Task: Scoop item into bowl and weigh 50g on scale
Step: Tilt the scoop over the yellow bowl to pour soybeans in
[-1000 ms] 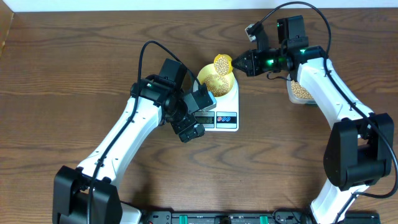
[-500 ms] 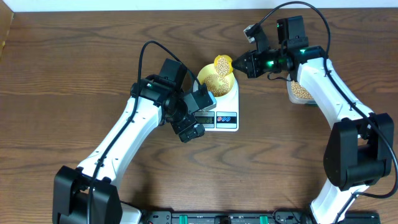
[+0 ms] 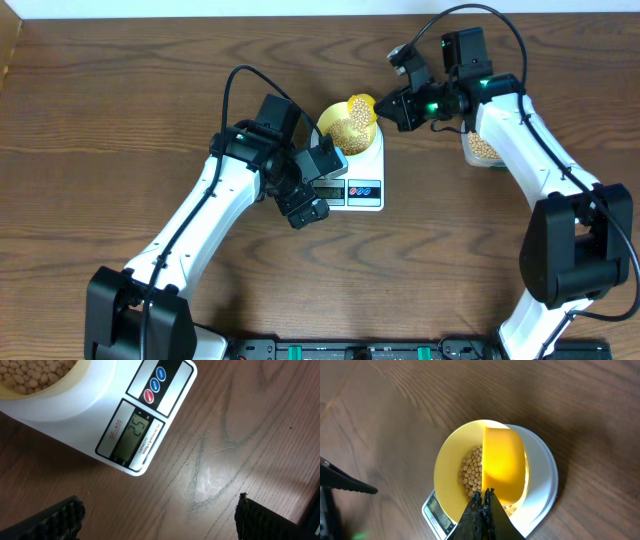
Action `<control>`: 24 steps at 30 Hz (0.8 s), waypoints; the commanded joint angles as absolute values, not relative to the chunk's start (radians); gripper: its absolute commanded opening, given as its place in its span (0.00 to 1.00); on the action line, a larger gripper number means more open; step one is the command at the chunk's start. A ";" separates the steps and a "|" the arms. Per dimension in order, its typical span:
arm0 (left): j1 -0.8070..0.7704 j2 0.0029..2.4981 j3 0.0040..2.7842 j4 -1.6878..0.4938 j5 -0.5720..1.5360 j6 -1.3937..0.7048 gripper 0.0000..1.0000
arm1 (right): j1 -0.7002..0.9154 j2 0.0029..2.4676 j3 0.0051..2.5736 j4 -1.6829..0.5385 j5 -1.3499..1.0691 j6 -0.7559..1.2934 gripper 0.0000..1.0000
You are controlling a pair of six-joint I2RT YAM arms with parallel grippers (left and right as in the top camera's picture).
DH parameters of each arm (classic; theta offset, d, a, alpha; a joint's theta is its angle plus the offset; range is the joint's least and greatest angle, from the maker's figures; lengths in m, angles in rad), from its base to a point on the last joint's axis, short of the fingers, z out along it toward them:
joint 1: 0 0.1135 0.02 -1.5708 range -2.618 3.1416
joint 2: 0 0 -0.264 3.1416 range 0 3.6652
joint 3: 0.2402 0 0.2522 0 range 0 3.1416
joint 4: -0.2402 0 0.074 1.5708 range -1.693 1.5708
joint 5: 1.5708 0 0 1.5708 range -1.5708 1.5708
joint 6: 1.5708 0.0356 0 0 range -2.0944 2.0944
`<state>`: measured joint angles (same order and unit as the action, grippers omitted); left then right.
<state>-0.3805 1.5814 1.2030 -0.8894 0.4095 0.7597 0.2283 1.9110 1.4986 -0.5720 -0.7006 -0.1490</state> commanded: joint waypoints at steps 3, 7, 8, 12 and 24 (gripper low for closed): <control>-0.377 1.588 1.201 -0.892 0.418 0.767 0.98 | 0.258 1.863 1.526 -0.569 -0.674 -0.253 0.01; -0.377 1.588 1.201 -0.892 0.418 0.767 0.98 | 0.273 1.863 1.526 -0.567 -0.662 -0.278 0.01; -0.377 1.588 1.201 -0.892 0.418 0.766 0.98 | 0.276 1.863 1.526 -0.565 -0.649 -0.278 0.01; -0.377 1.588 1.201 -0.892 0.418 0.766 0.98 | 0.276 1.863 1.526 -0.561 -0.617 -0.278 0.01; -0.377 1.588 1.201 -0.892 0.418 0.767 0.98 | 0.274 1.863 1.526 -0.556 -0.660 -0.205 0.01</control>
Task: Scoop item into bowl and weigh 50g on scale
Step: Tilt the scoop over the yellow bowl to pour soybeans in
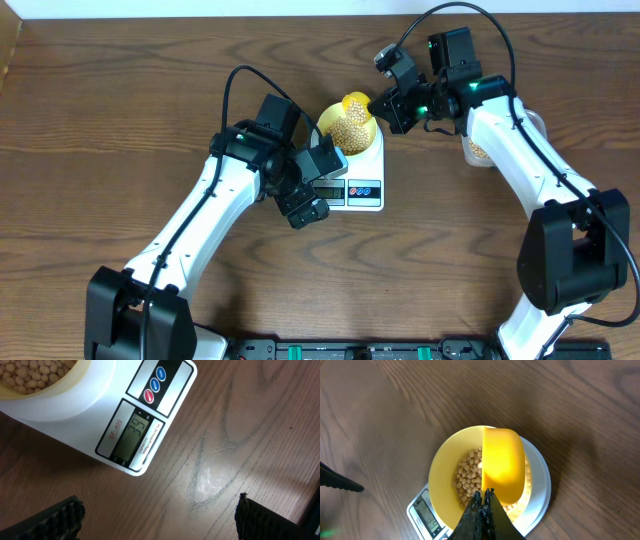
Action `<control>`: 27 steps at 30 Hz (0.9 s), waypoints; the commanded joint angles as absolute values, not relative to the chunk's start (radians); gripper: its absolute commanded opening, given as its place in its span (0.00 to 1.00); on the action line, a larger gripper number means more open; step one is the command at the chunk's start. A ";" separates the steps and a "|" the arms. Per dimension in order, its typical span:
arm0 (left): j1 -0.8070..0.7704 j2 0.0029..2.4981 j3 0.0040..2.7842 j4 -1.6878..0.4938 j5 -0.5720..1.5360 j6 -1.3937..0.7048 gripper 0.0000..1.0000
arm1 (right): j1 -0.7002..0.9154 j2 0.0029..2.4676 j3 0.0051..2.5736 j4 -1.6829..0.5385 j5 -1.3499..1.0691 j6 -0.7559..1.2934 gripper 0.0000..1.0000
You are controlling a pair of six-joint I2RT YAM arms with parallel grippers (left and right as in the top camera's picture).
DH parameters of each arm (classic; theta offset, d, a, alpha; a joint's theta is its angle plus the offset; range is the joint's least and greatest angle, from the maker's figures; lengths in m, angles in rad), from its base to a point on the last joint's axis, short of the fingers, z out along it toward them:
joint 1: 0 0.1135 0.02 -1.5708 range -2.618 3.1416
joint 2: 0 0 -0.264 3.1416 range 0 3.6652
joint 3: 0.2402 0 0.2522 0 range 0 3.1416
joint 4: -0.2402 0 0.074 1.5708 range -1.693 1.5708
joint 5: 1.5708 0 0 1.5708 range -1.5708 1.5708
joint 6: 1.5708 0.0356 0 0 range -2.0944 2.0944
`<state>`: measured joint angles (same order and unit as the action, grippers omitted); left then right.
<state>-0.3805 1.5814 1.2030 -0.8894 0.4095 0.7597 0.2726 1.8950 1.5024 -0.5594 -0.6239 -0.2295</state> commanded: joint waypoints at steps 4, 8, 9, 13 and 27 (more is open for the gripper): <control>-0.377 1.588 1.201 -0.892 0.418 0.766 0.98 | 0.273 1.863 1.526 -0.556 -0.670 -0.158 0.01; -0.377 1.588 1.201 -0.892 0.418 0.767 0.98 | 0.262 1.863 1.526 -0.549 -0.685 -0.105 0.01; -0.377 1.588 1.201 -0.892 0.418 0.766 0.98 | 0.258 1.863 1.526 -0.547 -0.694 -0.097 0.01; -0.377 1.588 1.201 -0.892 0.418 0.766 0.98 | 0.247 1.863 1.526 -0.534 -0.722 -0.052 0.01; -0.377 1.588 1.201 -0.892 0.418 0.766 0.98 | 0.255 1.863 1.526 -0.519 -0.725 -0.049 0.01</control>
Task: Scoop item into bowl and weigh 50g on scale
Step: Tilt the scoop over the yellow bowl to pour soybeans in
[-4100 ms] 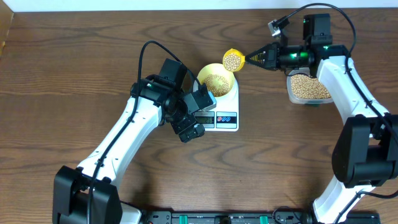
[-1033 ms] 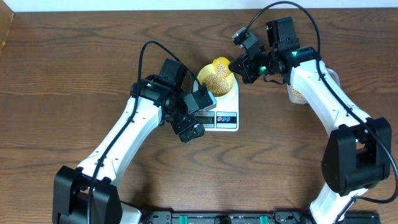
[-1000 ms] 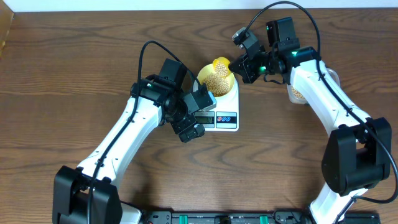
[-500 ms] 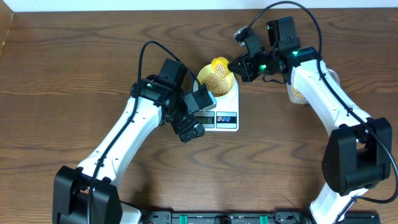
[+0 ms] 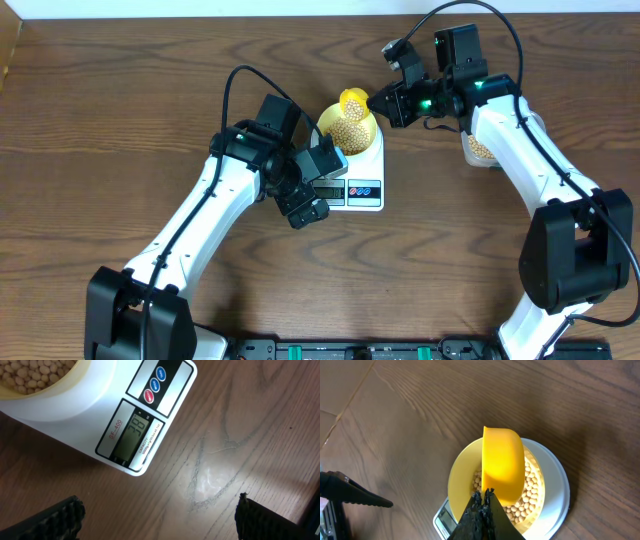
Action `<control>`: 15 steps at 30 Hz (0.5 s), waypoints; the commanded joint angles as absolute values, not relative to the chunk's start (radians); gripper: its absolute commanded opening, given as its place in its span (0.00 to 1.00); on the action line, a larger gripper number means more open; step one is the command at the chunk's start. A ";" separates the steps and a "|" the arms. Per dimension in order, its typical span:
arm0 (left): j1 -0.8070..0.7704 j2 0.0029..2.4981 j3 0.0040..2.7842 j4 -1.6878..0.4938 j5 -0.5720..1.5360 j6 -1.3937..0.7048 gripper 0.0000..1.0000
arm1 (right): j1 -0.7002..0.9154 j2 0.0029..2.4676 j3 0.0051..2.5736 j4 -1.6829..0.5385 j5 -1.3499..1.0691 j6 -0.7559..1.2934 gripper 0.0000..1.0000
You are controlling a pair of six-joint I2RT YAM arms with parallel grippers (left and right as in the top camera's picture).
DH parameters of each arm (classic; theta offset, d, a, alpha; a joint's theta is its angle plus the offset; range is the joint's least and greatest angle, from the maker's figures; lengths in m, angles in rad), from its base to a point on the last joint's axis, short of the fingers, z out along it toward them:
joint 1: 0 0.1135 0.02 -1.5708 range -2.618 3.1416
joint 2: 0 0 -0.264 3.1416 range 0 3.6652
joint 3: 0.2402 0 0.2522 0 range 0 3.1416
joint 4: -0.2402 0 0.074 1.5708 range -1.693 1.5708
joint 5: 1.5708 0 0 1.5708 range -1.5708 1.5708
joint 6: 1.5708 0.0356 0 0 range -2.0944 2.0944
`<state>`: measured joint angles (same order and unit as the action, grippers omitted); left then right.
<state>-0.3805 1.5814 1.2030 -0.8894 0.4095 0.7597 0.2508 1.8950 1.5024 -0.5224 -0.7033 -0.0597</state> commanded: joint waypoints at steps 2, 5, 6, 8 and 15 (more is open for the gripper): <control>-0.377 1.588 1.201 -0.892 0.418 0.766 0.98 | 0.257 1.863 1.526 -0.519 -0.725 -0.049 0.01; -0.377 1.588 1.201 -0.892 0.418 0.766 0.98 | 0.257 1.863 1.526 -0.518 -0.725 -0.050 0.01; -0.377 1.588 1.201 -0.892 0.418 0.766 0.98 | 0.257 1.863 1.526 -0.517 -0.725 -0.050 0.01; -0.377 1.588 1.201 -0.892 0.418 0.766 0.98 | 0.257 1.863 1.526 -0.515 -0.725 -0.050 0.01; -0.377 1.588 1.201 -0.892 0.418 0.767 0.98 | 0.257 1.863 1.526 -0.514 -0.725 -0.050 0.01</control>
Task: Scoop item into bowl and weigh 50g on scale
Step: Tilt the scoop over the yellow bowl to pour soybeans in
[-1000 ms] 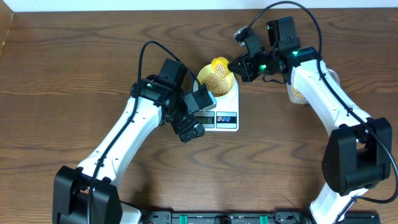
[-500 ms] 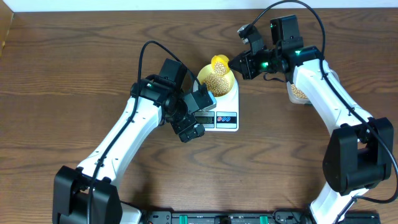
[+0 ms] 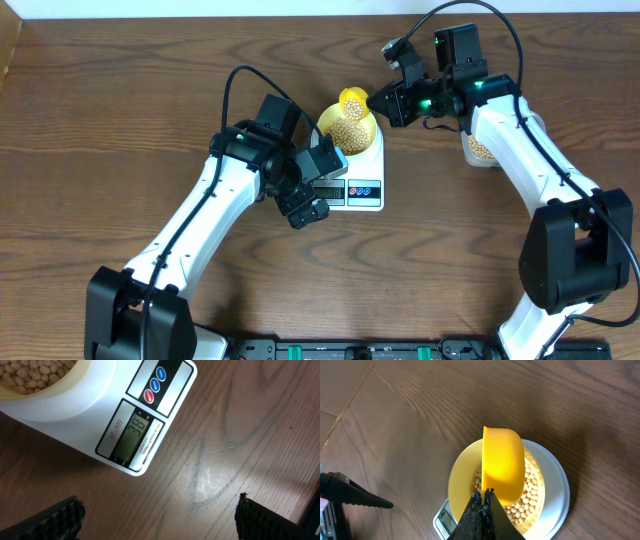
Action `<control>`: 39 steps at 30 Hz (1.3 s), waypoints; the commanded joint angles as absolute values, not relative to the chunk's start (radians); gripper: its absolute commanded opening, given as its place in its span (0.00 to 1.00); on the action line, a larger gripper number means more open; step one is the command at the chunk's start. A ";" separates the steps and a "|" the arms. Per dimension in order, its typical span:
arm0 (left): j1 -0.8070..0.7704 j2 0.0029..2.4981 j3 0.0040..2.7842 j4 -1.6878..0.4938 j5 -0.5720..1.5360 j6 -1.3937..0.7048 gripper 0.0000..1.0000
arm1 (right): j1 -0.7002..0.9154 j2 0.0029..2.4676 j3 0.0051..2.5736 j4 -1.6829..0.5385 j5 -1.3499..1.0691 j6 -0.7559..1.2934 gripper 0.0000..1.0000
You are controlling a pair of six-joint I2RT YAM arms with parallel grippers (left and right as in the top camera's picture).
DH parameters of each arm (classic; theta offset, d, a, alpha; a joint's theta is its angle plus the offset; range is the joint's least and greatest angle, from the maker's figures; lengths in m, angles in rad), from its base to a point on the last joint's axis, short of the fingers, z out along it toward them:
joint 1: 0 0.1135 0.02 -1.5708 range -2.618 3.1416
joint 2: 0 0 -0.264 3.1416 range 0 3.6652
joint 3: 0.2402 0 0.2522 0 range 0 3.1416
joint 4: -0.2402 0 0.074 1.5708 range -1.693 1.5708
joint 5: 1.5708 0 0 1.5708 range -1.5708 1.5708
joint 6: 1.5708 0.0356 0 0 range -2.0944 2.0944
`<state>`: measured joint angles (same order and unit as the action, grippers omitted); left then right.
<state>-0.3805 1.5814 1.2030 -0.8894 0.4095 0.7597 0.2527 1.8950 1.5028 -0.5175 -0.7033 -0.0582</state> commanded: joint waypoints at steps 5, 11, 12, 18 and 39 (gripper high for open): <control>-0.377 1.588 1.201 -0.892 0.418 0.766 0.98 | 0.256 1.863 1.526 -0.514 -0.725 -0.072 0.01; -0.377 1.588 1.201 -0.892 0.418 0.767 0.98 | 0.263 1.863 1.526 -0.519 -0.725 -0.096 0.01; -0.377 1.588 1.201 -0.892 0.418 0.766 0.98 | 0.268 1.863 1.526 -0.521 -0.725 -0.108 0.01; -0.377 1.588 1.201 -0.892 0.418 0.767 0.98 | 0.293 1.863 1.526 -0.529 -0.723 -0.176 0.01; -0.377 1.588 1.201 -0.892 0.418 0.766 0.98 | 0.306 1.830 1.526 -0.561 -0.638 -0.362 0.01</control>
<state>-0.3805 1.5814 1.2030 -0.8894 0.4095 0.7597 0.3000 1.8801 1.5028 -0.5632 -0.6594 -0.3122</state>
